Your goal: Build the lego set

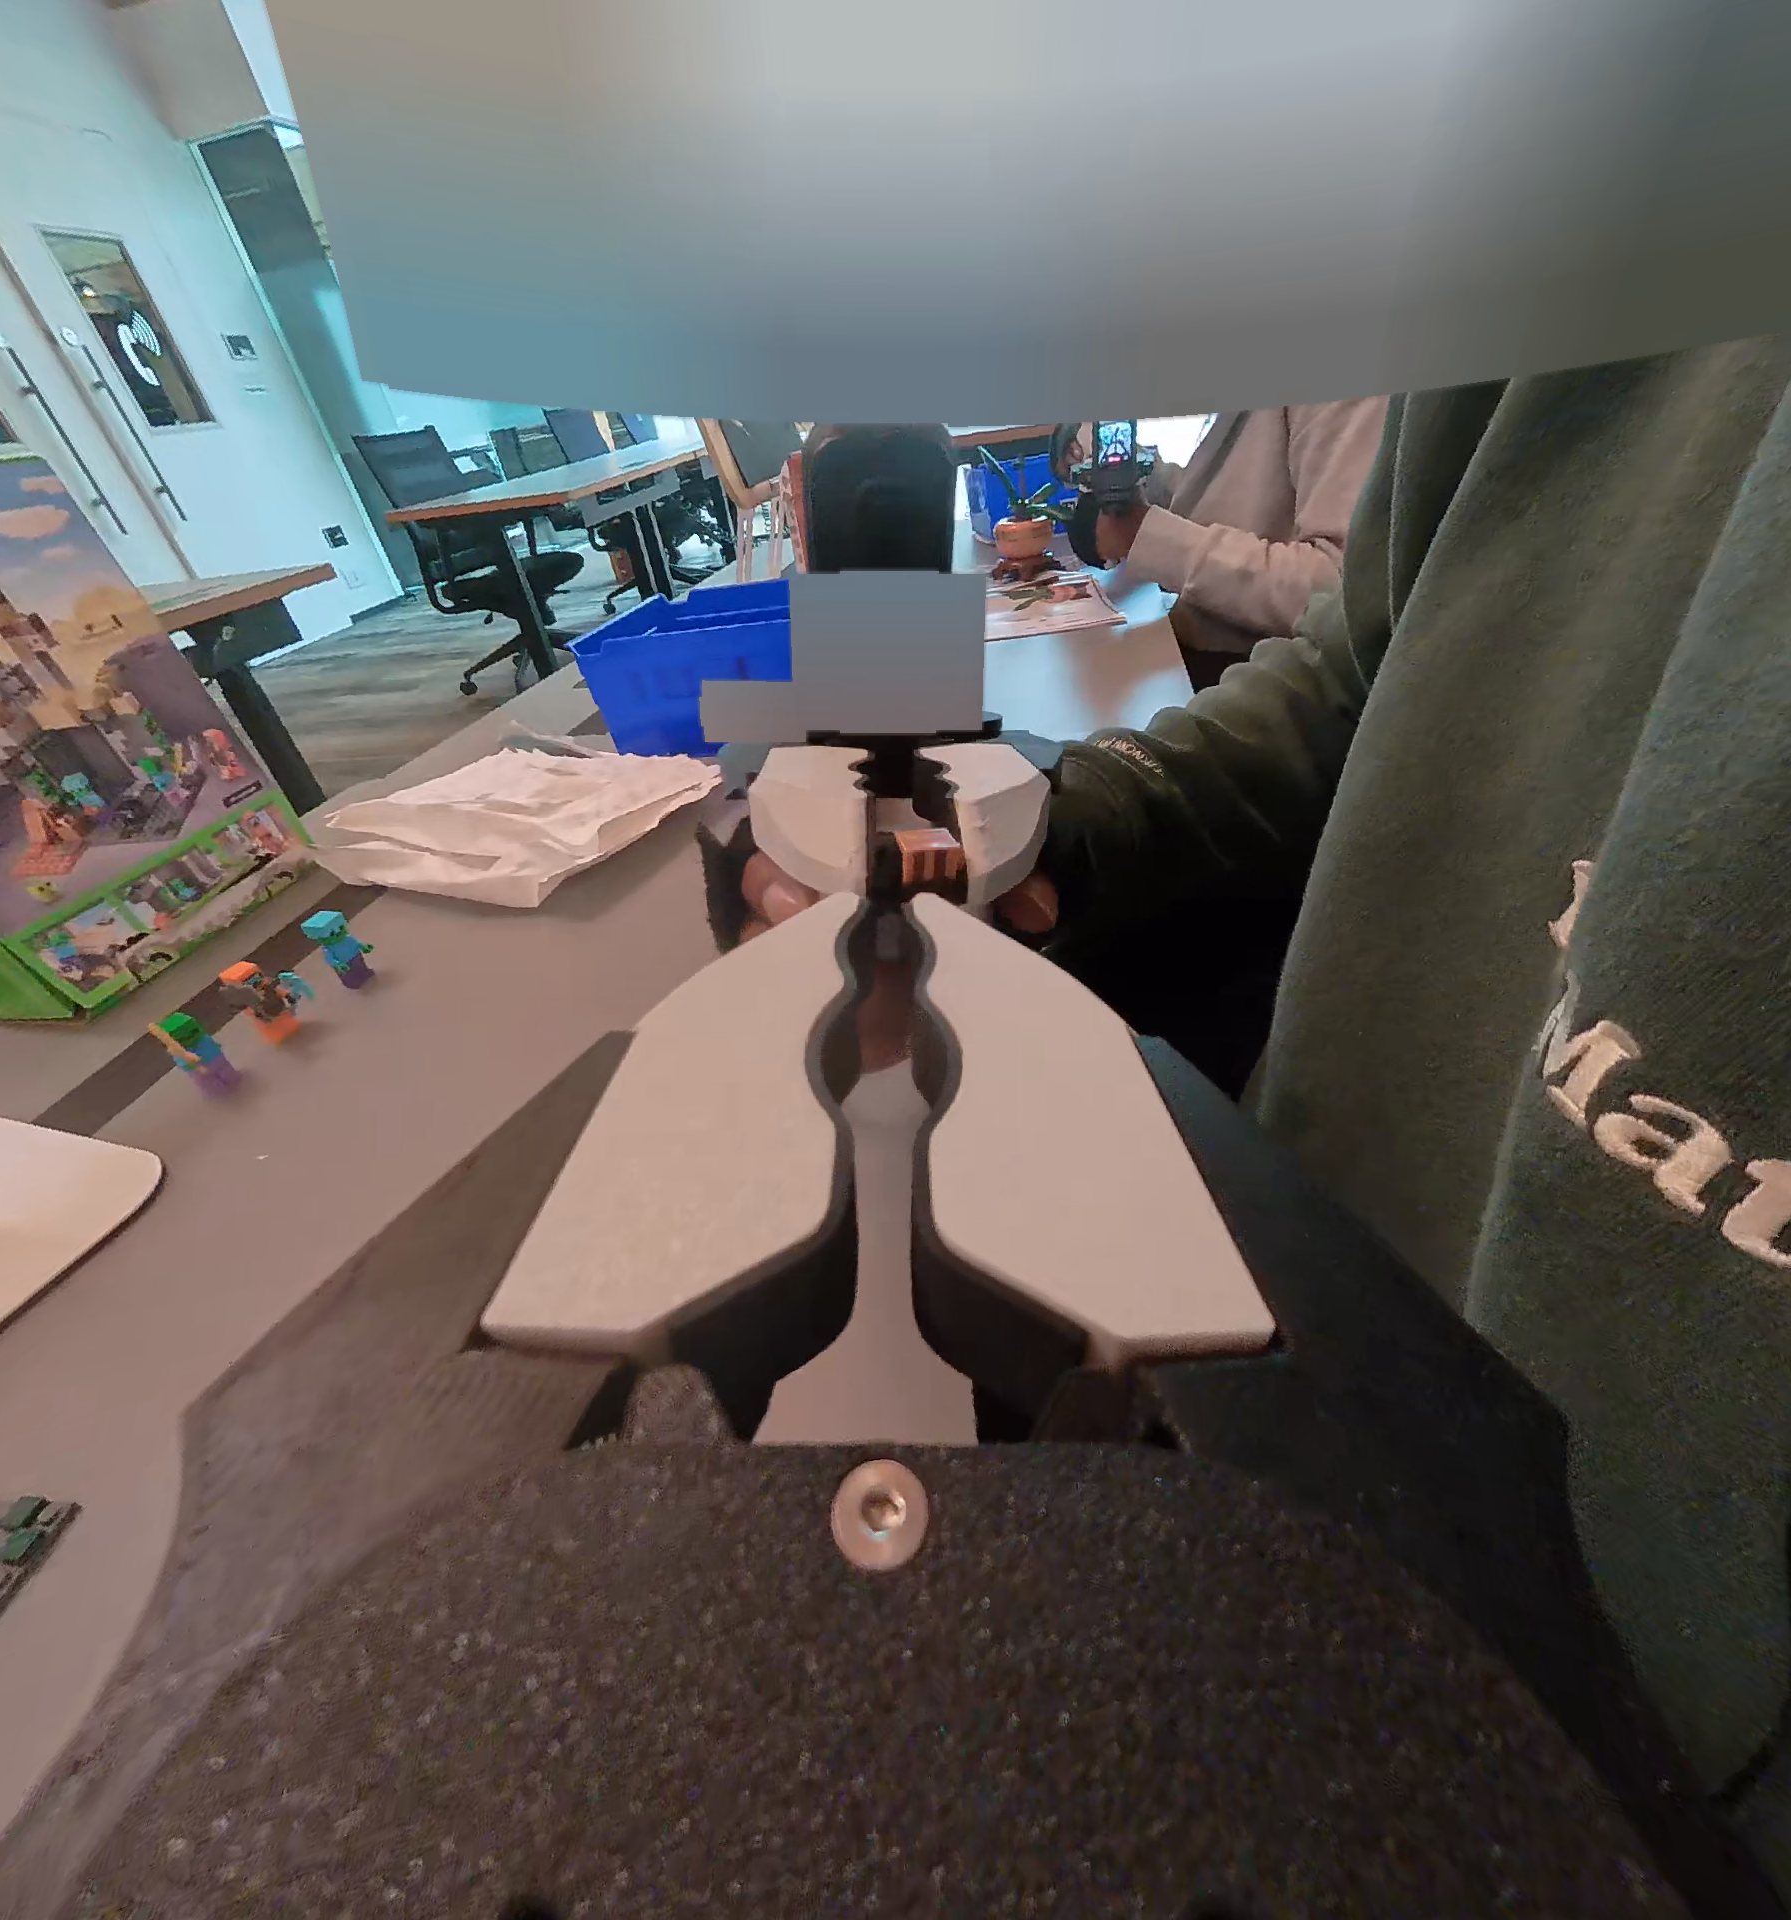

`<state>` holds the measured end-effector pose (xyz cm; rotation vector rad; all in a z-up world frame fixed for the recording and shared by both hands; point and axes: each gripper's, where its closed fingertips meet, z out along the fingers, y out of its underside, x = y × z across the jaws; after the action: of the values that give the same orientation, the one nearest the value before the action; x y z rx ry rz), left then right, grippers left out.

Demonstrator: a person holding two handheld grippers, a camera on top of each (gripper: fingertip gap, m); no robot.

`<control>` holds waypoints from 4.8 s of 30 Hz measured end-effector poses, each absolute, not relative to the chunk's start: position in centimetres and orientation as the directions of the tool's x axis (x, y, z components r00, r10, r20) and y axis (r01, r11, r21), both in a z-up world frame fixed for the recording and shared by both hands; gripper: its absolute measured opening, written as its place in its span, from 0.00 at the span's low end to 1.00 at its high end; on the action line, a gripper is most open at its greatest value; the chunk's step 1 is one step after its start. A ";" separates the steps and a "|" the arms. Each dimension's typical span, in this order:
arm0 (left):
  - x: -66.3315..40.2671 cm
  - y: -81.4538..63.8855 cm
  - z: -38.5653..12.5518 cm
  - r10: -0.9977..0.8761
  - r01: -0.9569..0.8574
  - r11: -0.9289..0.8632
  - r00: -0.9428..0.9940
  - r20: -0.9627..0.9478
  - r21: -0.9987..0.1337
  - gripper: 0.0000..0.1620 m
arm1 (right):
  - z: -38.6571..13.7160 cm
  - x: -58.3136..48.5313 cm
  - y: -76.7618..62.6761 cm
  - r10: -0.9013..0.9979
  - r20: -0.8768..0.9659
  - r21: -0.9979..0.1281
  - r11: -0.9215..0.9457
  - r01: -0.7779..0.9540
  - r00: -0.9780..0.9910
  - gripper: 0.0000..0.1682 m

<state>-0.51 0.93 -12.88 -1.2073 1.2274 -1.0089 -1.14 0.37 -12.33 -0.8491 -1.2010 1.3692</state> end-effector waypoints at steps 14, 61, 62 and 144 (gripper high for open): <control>-0.7 0.8 -12.9 -0.976 -0.067 0.155 0.147 -0.163 -0.986 0.00 | -12.3 -1.3 0.1 0.975 0.068 -0.964 0.010 -0.265 -0.211 0.09; -0.5 1.1 -13.5 -0.988 -0.038 0.077 0.128 -0.081 -0.996 0.10 | -13.3 -1.3 0.9 0.990 0.062 -0.980 0.037 -0.193 -0.123 0.08; -0.4 1.0 -13.6 -0.989 -0.046 0.080 0.124 -0.085 -0.996 0.09 | -13.4 -1.3 0.8 0.990 0.063 -0.982 0.038 -0.186 -0.128 0.08; -0.7 0.2 -14.3 -0.978 -0.091 0.170 0.108 -0.179 -0.981 0.09 | -14.9 -1.9 0.2 0.985 0.103 -0.990 0.087 -0.112 -0.141 0.09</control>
<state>-0.71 0.19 -14.32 -1.1892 1.2596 -0.9551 -1.87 0.21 -14.86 -0.9880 -1.2791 1.2915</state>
